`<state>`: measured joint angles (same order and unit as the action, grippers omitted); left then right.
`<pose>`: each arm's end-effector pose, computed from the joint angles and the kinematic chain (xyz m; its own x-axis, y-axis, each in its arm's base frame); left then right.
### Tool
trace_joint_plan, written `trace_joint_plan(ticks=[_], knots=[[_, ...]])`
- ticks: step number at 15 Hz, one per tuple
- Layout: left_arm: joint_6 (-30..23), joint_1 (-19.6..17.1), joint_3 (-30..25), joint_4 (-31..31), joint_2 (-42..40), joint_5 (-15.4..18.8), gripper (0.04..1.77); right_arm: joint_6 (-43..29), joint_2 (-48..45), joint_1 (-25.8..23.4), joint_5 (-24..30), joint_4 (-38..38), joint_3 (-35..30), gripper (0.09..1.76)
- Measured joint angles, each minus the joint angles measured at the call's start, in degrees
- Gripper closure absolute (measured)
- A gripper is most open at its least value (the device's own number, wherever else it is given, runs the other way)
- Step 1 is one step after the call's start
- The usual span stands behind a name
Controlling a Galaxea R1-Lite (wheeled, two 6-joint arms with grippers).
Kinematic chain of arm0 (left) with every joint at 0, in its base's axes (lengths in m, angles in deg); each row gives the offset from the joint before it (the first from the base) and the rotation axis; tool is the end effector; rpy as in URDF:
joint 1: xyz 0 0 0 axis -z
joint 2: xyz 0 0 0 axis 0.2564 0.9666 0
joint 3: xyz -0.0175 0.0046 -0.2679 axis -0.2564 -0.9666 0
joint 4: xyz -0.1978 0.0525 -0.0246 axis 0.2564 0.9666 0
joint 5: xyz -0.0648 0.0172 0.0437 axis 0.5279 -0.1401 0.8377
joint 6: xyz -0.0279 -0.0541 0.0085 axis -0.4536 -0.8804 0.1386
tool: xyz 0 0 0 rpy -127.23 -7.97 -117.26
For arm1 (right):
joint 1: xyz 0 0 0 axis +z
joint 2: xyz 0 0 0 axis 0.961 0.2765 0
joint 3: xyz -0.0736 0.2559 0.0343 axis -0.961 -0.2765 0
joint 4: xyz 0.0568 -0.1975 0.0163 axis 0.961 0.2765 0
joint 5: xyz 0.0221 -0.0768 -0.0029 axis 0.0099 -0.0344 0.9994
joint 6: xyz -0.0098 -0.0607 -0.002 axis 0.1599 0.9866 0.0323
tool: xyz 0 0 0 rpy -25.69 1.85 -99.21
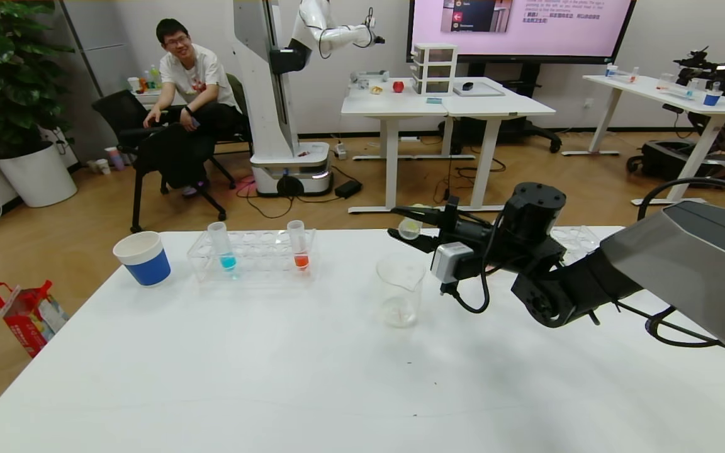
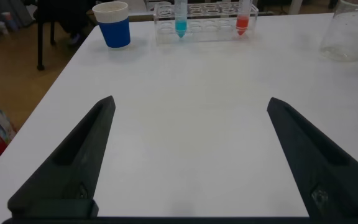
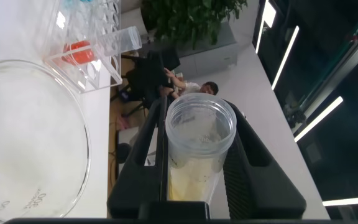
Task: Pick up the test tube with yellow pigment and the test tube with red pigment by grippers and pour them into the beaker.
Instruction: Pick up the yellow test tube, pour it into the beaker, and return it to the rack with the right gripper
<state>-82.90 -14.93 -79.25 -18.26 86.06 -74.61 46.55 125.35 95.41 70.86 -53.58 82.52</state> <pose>0.0647 -0.0006 0.0750 0.9999 -0.0107 -0.0027 0.0108 0.9993 0.0367 0.4170 0.2112 0.0881 0.3820 0.9181 0.1059 -0.1584 0.1780 -0.9712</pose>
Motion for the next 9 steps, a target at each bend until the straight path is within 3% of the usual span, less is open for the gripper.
trace_joint_plan(ticks=[9], knots=[[0.04, 0.00, 0.00, 0.00, 0.00, 0.00, 0.10, 11.87, 1.57, -1.74, 1.32, 5.78, 4.39, 1.34]])
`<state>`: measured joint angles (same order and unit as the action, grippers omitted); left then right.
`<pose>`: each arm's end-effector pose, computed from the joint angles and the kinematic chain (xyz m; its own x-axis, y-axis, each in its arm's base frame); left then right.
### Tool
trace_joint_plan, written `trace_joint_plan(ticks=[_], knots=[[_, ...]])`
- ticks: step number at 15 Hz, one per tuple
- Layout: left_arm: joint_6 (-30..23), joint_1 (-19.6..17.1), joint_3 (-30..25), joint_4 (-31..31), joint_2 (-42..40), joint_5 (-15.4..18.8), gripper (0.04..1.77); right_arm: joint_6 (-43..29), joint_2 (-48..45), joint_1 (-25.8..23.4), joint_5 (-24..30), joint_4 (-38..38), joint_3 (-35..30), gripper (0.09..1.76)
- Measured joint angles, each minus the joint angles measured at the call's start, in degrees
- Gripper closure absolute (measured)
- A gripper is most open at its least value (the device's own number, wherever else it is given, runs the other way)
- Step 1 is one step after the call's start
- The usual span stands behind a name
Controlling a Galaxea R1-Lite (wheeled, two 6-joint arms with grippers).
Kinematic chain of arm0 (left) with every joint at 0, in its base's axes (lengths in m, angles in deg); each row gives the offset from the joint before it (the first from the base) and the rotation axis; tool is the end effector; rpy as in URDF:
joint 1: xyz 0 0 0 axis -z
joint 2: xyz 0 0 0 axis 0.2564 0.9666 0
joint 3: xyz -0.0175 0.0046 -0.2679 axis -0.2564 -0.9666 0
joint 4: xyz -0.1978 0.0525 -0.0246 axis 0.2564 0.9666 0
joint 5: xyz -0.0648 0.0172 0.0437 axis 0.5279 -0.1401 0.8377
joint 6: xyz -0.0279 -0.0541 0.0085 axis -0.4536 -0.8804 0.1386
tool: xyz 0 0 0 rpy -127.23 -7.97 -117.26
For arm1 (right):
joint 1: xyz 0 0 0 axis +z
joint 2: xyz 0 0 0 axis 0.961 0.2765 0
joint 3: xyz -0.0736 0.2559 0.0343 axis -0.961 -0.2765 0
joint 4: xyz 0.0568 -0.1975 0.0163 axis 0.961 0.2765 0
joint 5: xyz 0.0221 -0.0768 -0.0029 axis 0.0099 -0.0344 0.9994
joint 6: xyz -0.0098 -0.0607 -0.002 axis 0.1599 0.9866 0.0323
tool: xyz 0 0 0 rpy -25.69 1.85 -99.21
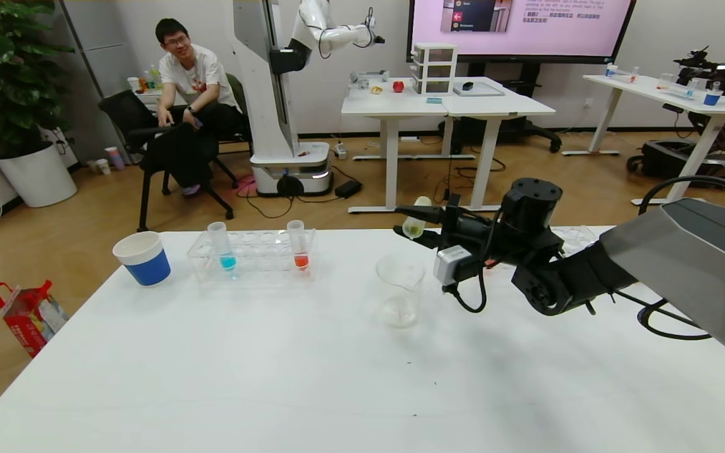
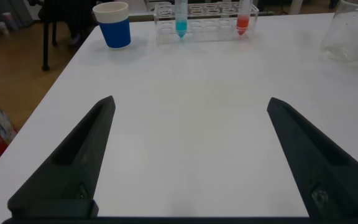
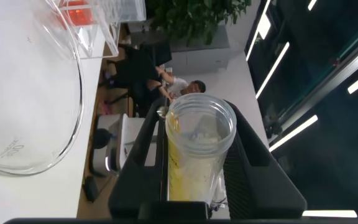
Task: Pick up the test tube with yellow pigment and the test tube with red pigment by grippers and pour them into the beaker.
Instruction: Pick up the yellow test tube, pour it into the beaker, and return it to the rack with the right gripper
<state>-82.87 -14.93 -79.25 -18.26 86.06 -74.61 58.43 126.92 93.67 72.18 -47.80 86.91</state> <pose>0.0647 -0.0006 0.0750 0.9999 -0.0107 -0.0027 0.0108 0.9993 0.0372 0.4335 0.2032 0.0848 0.3930 0.9170 0.0684 -0.0141 0.0804 -0.9967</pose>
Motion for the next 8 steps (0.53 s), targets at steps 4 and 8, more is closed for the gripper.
trace_joint_plan(ticks=[4, 8], knots=[[0.00, 0.00, 0.00, 0.00, 0.00, 0.00, 0.10, 5.51, 0.30, -0.07, -0.05, 1.91, 0.50, 1.34], [-0.04, 0.00, 0.00, 0.00, 0.00, 0.02, 0.10, 10.09, 0.63, -0.13, -0.07, 3.17, 0.94, 1.34]])
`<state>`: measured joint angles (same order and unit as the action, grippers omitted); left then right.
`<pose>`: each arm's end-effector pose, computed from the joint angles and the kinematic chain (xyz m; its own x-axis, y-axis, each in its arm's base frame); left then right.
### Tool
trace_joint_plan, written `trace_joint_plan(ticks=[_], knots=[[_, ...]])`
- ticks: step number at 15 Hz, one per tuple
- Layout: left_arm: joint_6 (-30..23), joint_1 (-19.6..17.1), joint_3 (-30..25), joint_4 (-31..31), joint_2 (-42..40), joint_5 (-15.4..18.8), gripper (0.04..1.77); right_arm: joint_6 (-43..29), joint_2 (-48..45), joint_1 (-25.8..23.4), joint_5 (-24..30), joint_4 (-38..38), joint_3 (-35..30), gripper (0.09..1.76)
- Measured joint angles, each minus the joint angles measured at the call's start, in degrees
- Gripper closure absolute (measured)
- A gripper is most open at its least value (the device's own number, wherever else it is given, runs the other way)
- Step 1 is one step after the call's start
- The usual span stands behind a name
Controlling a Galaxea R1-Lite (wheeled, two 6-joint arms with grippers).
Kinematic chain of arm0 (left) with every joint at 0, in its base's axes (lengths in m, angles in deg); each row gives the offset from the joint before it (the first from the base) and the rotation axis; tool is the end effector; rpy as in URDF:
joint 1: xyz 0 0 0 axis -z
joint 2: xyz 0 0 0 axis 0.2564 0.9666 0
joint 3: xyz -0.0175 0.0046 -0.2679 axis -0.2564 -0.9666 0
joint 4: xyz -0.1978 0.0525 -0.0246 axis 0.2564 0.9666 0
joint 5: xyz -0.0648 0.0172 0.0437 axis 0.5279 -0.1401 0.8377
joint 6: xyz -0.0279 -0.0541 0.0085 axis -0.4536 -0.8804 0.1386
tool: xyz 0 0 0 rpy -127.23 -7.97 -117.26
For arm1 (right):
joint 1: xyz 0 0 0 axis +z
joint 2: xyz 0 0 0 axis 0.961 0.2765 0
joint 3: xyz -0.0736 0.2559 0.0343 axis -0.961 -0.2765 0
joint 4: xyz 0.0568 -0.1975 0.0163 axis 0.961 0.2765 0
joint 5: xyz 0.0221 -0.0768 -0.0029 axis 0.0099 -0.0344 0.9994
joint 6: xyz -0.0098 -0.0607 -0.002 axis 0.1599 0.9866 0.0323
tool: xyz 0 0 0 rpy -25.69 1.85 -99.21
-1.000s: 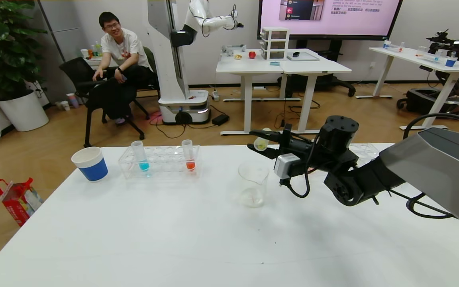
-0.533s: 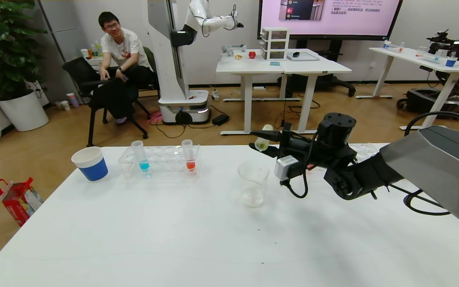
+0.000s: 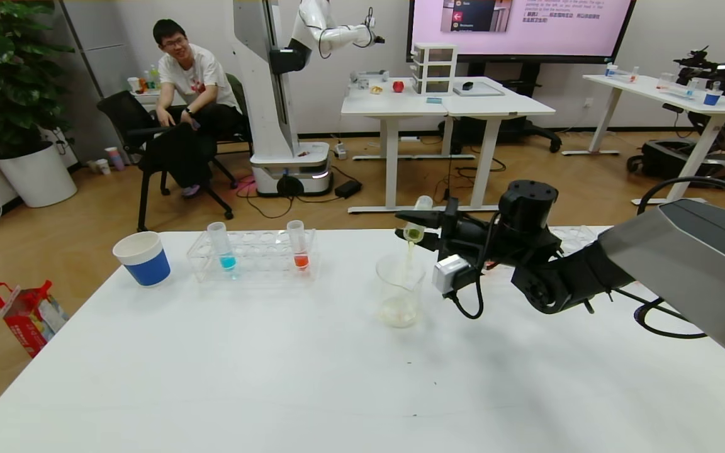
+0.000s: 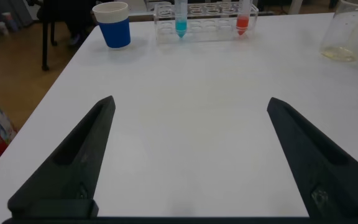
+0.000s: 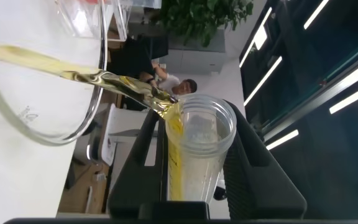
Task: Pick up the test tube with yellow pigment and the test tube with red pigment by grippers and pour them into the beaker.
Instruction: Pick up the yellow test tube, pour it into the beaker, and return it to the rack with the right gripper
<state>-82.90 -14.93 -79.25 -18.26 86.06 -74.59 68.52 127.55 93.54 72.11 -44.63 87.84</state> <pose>0.0647 -0.0007 0.0750 0.9999 -0.0110 -0.0027 0.0111 0.9993 0.0367 0.4370 0.2032 0.0775 0.3986 0.9165 0.0344 0.1004 -0.0064 -0.9949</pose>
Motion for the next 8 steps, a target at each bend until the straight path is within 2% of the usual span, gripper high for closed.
trace_joint_plan(ticks=[4, 8], knots=[[0.00, 0.00, 0.00, 0.00, 0.00, -0.02, 0.10, 3.52, 0.12, 0.41, -0.04, 0.59, 0.07, 1.34], [0.01, 0.00, 0.00, 0.00, 0.00, 0.00, 0.10, 13.07, -0.13, 0.61, -0.04, 8.11, 1.60, 1.34]])
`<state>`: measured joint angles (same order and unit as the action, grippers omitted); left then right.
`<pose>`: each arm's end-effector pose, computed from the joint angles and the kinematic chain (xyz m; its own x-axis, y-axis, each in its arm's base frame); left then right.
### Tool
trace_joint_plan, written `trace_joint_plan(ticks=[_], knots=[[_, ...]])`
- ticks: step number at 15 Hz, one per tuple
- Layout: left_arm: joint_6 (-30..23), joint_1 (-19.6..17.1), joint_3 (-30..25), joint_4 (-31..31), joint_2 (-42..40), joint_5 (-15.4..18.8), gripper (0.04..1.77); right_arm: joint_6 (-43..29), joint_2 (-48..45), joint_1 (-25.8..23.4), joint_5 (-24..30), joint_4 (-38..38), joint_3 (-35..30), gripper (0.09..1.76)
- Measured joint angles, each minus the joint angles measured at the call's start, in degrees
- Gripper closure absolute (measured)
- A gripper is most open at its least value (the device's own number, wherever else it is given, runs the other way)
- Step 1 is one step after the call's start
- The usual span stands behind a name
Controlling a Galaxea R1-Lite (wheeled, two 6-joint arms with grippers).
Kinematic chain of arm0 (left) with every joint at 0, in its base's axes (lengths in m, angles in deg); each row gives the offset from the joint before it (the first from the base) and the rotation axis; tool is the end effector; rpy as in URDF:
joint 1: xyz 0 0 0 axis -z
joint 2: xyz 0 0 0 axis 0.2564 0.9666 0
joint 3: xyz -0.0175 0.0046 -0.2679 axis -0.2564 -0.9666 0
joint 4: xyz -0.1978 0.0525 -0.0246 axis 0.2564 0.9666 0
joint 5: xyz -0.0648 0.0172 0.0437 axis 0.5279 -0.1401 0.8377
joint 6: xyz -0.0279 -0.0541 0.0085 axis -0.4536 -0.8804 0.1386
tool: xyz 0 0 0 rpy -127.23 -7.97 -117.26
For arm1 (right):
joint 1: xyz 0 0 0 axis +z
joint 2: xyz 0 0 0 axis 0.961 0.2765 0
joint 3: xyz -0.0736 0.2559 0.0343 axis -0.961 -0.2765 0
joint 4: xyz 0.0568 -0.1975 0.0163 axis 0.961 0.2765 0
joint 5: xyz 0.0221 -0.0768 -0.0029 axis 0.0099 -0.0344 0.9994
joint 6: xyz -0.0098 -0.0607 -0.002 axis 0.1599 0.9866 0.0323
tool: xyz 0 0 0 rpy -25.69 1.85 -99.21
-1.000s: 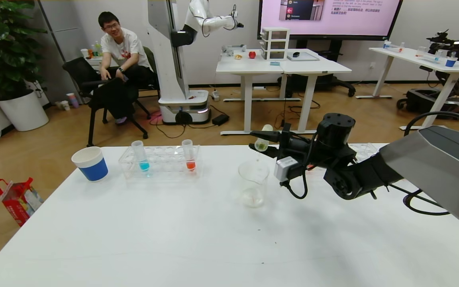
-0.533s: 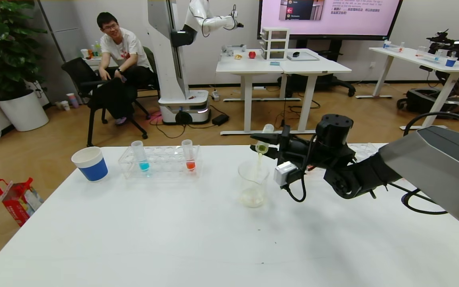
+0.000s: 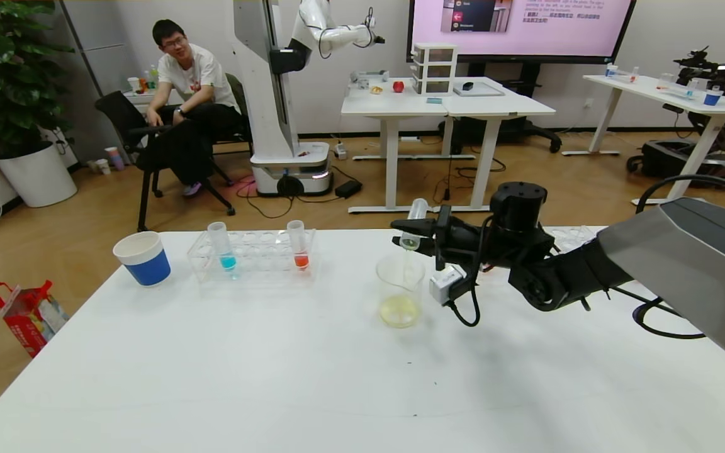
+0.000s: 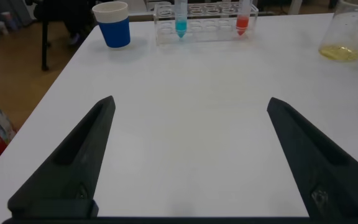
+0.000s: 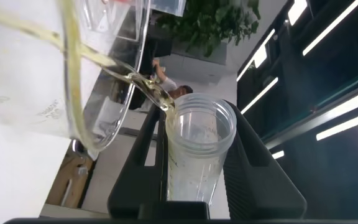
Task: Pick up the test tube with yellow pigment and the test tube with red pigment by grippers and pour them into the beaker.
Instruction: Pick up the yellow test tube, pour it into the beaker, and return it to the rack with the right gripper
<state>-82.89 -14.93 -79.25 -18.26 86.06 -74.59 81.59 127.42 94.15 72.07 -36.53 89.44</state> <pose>0.0647 -0.0007 0.0750 0.9999 -0.0110 -0.0027 0.0111 0.9993 0.0368 0.4377 0.2089 0.0695 0.3891 0.9203 -0.0416 0.2047 -0.1305 -0.9701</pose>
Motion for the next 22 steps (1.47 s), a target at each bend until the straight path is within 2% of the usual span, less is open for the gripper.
trace_joint_plan(ticks=[3, 9, 11, 19, 20, 22], knots=[[0.00, -0.02, 0.00, 0.00, 0.00, 0.00, 0.10, 4.99, -0.68, 0.27, -0.09, 4.17, 1.45, 1.34], [0.00, 0.00, 0.00, 0.00, 0.00, 0.00, 0.10, 4.57, -1.44, 0.30, -0.02, 4.66, 1.82, 1.34], [0.00, 0.00, 0.00, 0.00, 0.00, -0.02, 0.10, 1.45, -2.15, 0.02, -0.05, 5.02, 1.77, 1.34], [0.00, -0.02, 0.00, -0.01, 0.00, 0.00, 0.10, -30.49, -12.02, -0.39, -0.96, 3.83, -2.23, 1.34], [0.00, 0.00, 0.00, -0.01, 0.00, 0.00, 0.10, -34.35, -12.70, -0.52, -1.66, 1.40, -3.30, 1.34], [0.00, 0.00, 0.00, 0.00, 0.00, 0.00, 0.10, -46.86, -13.56, -0.69, -5.12, -8.11, -7.30, 1.34]])
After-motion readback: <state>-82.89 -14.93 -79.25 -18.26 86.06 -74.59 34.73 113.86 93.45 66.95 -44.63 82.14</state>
